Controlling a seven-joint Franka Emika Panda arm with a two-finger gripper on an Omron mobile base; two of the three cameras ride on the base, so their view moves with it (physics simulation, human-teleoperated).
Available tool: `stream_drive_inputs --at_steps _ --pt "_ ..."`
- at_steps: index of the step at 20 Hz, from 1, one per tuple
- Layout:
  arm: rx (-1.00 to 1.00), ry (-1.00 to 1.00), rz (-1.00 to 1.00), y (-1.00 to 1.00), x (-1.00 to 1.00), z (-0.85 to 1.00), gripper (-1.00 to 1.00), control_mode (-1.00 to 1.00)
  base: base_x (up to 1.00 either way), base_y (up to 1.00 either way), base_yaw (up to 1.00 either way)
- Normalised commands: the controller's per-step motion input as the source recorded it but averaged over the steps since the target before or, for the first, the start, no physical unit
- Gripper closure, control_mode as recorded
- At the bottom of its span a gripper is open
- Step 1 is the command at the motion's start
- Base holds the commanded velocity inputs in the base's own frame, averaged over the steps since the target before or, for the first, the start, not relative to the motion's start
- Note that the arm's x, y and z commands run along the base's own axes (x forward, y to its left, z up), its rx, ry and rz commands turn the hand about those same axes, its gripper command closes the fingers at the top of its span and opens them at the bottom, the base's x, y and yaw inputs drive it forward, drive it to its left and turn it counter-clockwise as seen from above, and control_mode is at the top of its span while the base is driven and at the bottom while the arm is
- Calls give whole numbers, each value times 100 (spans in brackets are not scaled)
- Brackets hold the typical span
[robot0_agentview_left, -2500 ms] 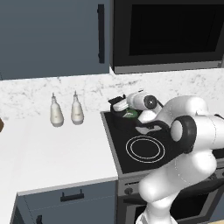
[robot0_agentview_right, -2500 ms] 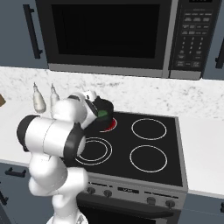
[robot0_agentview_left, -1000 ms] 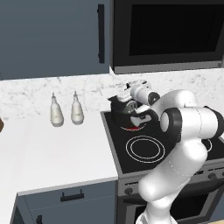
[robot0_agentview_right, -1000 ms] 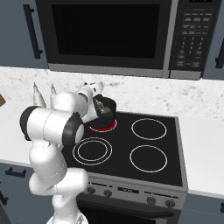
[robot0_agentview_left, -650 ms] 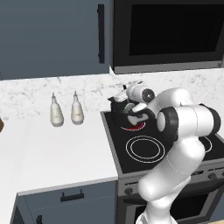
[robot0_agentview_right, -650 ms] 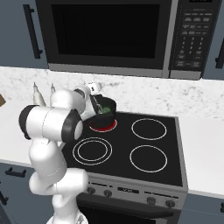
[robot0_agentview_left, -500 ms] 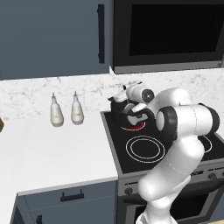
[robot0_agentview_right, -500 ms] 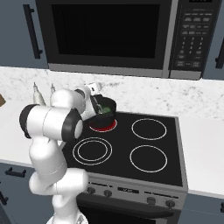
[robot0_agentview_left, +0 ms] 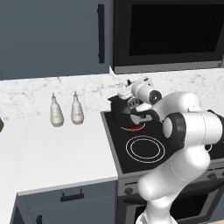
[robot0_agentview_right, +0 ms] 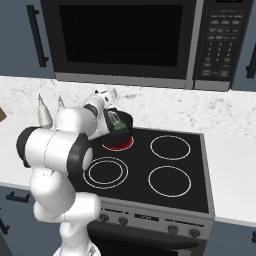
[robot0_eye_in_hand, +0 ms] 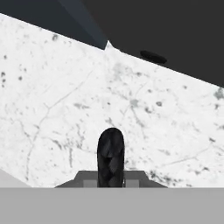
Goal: Put the lemon and broccoli in the pot. Retrieve the spatula and lightly stir the vegetables in the pot.
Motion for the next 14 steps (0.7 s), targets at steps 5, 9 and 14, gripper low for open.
stream_drive_inputs --at_steps 5,9,14 --pt "0 10 0 4 44 -27 100 -100 0 0 0" --pt "0 18 0 13 44 -48 100 -100 0 0 0" --pt "0 3 0 4 53 -55 100 -100 0 0 0"
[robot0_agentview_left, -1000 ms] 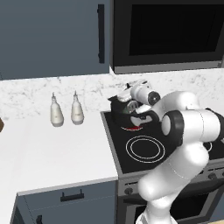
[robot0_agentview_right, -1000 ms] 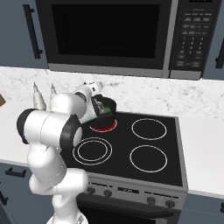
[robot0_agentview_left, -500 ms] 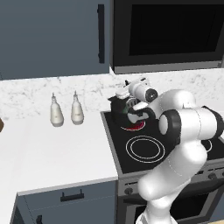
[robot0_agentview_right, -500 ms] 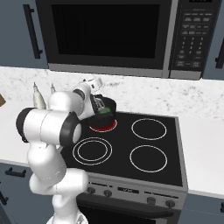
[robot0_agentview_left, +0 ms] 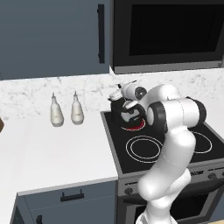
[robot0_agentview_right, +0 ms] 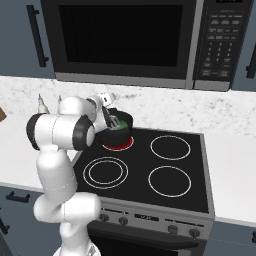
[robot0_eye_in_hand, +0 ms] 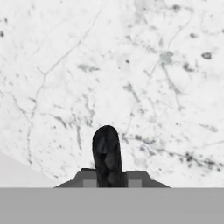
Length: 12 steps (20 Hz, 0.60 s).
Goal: Put the lemon and broccoli in the pot. Retrieve the spatula and lightly stir the vegetables in the pot.
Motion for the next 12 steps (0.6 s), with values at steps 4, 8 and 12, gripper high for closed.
stream_drive_inputs --at_steps 4,8,12 --pt "0 0 0 0 52 -52 100 -100 0 0 0" --pt "0 0 0 -4 -1 -45 100 -100 0 0 0" --pt "1 6 0 -25 -18 -43 100 -100 0 0 0"
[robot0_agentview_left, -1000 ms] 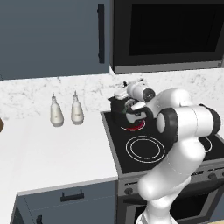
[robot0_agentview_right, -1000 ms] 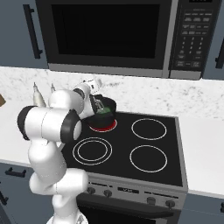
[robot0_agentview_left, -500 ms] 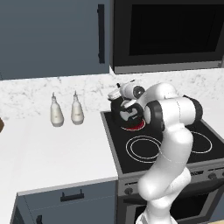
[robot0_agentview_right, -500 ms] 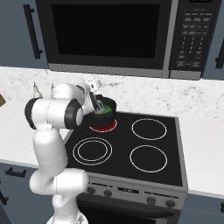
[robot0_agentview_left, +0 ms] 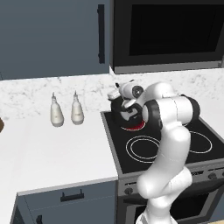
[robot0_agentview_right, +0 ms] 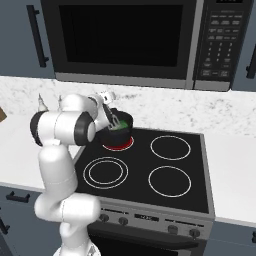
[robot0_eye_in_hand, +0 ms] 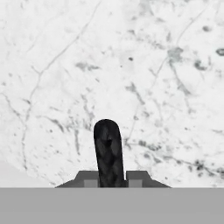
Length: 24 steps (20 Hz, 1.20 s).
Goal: Put the lemon and broccoli in the pot. Retrieve the spatula and lightly stir the vegetables in the pot.
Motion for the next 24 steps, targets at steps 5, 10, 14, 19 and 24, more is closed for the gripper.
stream_drive_inputs --at_steps 5,10,14,19,24 --pt "0 14 0 -48 -21 -43 100 -100 0 0 0" --pt "11 15 1 -32 -19 -41 100 -100 0 0 0" --pt "16 -1 8 -19 10 -23 100 -100 0 0 0" --pt "15 -4 16 -33 31 -8 100 -100 0 0 0" --pt "17 0 22 -40 32 -2 100 -100 0 0 0"
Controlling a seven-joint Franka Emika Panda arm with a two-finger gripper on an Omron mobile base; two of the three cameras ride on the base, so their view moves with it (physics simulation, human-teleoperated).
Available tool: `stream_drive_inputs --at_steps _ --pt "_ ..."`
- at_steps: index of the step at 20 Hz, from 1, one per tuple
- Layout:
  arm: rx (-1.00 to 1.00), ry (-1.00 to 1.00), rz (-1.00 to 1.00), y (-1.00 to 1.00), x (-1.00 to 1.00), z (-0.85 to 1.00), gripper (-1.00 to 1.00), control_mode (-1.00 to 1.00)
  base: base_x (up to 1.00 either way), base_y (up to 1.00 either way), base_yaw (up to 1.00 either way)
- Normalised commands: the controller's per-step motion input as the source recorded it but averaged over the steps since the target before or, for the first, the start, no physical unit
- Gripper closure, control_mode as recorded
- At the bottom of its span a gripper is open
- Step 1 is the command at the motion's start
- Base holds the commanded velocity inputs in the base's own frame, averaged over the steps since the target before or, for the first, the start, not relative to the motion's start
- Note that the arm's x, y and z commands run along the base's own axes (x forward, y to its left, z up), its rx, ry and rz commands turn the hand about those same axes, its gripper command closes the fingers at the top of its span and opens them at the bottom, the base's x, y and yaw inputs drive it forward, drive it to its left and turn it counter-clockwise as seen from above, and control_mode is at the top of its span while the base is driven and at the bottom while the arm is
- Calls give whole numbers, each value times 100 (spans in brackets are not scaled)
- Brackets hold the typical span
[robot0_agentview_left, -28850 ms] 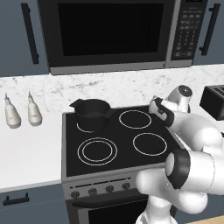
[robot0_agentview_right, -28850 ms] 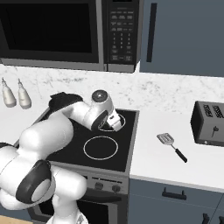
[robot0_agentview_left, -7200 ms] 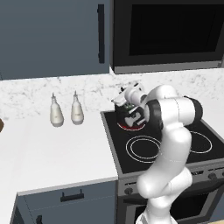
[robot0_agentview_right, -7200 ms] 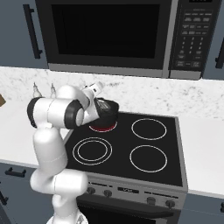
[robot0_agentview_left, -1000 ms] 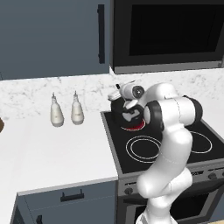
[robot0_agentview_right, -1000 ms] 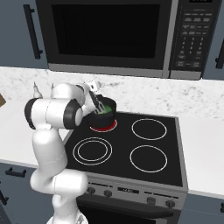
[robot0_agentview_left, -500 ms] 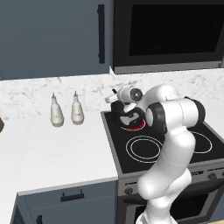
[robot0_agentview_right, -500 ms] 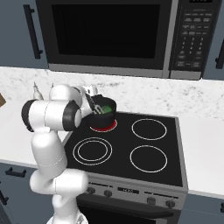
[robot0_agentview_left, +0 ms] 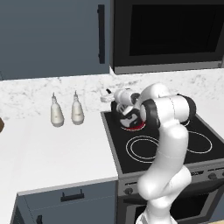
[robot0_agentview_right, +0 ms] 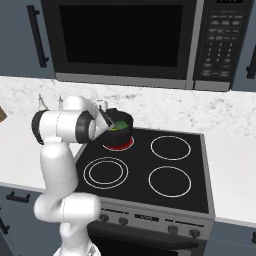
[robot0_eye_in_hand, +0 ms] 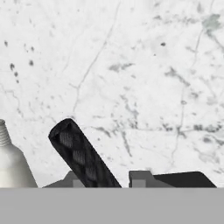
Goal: Put the lemon and broccoli in the pot. Retrieve the spatula and lightly stir the vegetables in the pot.
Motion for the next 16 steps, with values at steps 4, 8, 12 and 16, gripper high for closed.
stream_drive_inputs --at_steps 4,8,12,16 --pt "20 0 24 -58 25 -2 100 -100 0 0 0" --pt "14 3 17 -71 21 -11 100 -100 0 0 0" --pt "13 5 8 -67 0 -1 100 -100 0 0 0" --pt "13 1 1 -60 4 1 100 -100 0 0 0"
